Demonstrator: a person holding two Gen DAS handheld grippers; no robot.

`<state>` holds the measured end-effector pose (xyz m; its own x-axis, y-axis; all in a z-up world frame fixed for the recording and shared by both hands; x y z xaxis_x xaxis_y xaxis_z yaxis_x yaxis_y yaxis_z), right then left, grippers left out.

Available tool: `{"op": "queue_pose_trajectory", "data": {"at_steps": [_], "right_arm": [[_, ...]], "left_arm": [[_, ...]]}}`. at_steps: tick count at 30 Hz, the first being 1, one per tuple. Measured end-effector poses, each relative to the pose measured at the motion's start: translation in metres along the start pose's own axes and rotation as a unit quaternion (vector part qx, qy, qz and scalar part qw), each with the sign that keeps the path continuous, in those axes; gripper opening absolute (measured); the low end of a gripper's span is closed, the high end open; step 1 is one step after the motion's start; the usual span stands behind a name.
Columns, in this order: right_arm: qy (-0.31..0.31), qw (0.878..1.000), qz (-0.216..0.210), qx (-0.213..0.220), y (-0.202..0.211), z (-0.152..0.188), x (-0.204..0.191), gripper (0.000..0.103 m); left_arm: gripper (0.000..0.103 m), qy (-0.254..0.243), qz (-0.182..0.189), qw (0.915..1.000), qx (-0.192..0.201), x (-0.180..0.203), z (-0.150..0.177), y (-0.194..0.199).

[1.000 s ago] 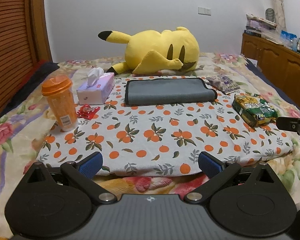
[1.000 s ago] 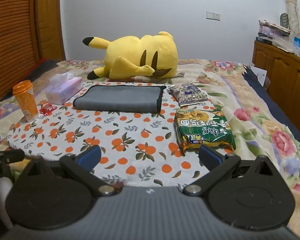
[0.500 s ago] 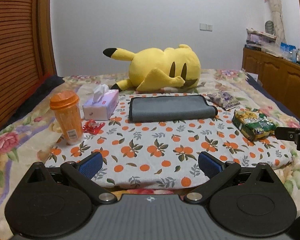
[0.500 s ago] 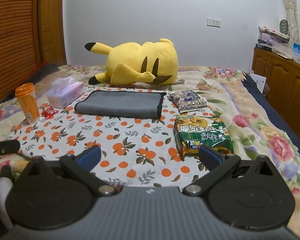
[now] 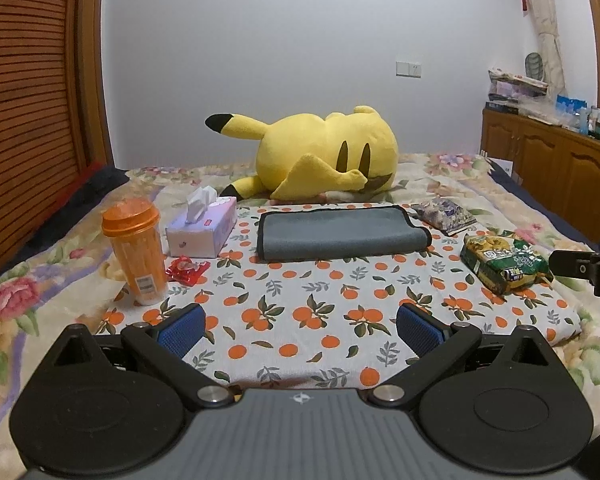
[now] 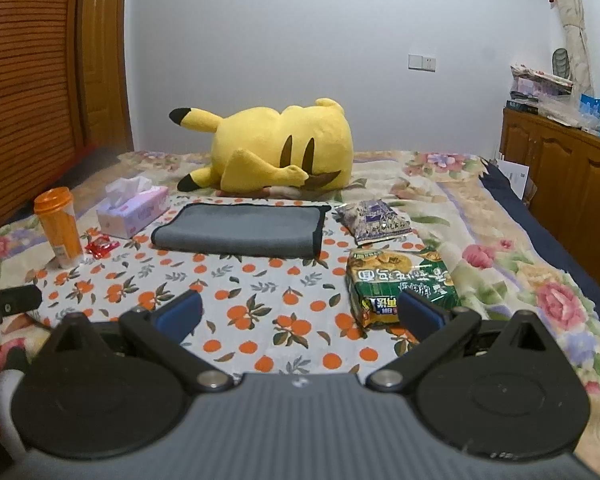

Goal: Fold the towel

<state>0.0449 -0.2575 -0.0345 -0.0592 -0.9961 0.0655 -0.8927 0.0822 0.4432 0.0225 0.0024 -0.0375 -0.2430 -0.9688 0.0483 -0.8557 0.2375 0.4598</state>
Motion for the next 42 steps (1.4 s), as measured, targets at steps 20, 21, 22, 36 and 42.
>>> {"op": "queue_pose_trajectory", "data": {"at_steps": [20,21,22,36,42], "right_arm": [[-0.013,0.999,0.002,0.034,0.009,-0.002,0.004,0.103],[-0.014,0.999,0.002,0.037,0.010,-0.003,0.005,0.103],[-0.016,0.999,0.002,0.040,0.011,-0.003,0.005,0.103],[-0.019,0.999,0.002,0.042,0.011,-0.003,0.006,0.103],[-0.019,0.999,0.002,0.042,0.012,-0.003,0.006,0.103]], "left_arm": [[0.103,-0.023,0.000,0.9992,0.031,0.006,-0.002,0.009],[0.103,-0.024,0.000,0.9992,0.033,0.007,-0.003,0.010],[0.103,-0.025,0.000,0.9991,0.034,0.007,-0.003,0.009],[0.103,-0.026,-0.001,0.9991,0.033,0.008,-0.003,0.009],[0.103,-0.026,-0.001,0.9991,0.033,0.007,-0.003,0.009]]}}
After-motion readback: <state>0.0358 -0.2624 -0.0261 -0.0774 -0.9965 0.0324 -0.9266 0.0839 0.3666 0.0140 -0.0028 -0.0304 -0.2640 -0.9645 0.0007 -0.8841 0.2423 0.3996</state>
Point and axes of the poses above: each gripper's, at about its wrist camera, not at the fingertips, and y roughly against the way its jaws point, x to its right, z to its underside, the point moved 2 cm from there along -y, roughly the way its jaws point, and after that the axes turned 12 degrees about z, right-handed, at the moved point
